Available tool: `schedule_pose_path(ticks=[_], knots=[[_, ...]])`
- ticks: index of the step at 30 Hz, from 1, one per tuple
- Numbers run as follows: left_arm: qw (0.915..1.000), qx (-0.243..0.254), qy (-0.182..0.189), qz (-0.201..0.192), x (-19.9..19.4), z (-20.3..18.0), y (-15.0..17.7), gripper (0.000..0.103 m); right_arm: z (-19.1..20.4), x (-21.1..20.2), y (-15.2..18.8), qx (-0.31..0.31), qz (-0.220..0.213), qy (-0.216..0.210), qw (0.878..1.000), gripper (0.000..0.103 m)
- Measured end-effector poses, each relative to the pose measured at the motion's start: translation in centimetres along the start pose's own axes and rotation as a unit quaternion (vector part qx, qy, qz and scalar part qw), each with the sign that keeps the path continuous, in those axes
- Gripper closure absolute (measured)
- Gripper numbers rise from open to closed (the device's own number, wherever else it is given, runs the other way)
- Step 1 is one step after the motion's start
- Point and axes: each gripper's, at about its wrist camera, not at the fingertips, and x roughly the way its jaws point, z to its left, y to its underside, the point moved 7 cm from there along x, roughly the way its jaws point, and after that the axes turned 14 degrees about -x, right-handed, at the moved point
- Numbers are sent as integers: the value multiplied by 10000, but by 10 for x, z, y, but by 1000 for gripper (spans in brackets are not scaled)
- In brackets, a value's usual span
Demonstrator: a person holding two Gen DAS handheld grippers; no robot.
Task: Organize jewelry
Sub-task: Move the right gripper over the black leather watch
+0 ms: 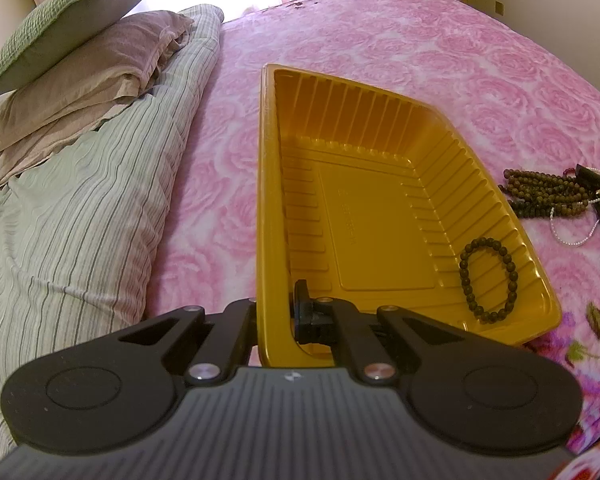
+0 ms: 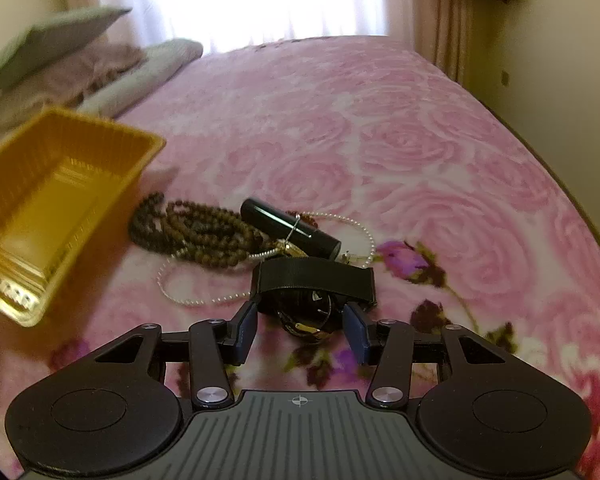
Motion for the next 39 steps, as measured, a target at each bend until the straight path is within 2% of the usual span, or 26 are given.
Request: schedule_pose_path(ticks=[3, 4, 11, 14, 19, 21, 24, 26, 28, 34, 39], knots=[[10000, -1, 2, -5, 0, 0, 0, 101, 2, 2, 1, -237, 44, 117, 9996, 57], [10000, 0, -1, -3, 0, 0, 0, 101, 3, 1, 1, -307, 84, 169, 9993, 70], [10000, -1, 10, -20, 0, 1, -1, 101, 3, -14, 4, -206, 100, 117, 9997, 75], [10000, -2, 7, -27, 0, 0, -1, 101, -1, -18, 1, -66, 62, 58, 9999, 75], [10000, 9, 12, -34, -1, -1, -1, 101, 0, -18, 2, -173, 156, 57, 9997, 71], [10000, 7, 9, -35, 0, -1, -1, 101, 0, -23, 1, -180, 94, 122, 9997, 64], [10000, 13, 11, -39, 0, -1, -1, 101, -4, -28, -2, -106, -41, 142, 9998, 45], [10000, 10, 10, -38, 0, -1, -1, 101, -4, -28, -5, -166, -94, 153, 9997, 25], [10000, 10, 13, -37, 0, -1, -1, 101, -1, -23, -5, -426, -96, 177, 9989, 17], [10000, 3, 7, -27, 0, -2, 0, 101, -2, 5, 0, -1033, 47, 10, 9946, 16], [10000, 5, -5, -14, 1, -3, 0, 100, -7, 19, 2, -1105, 23, -138, 9938, 16]])
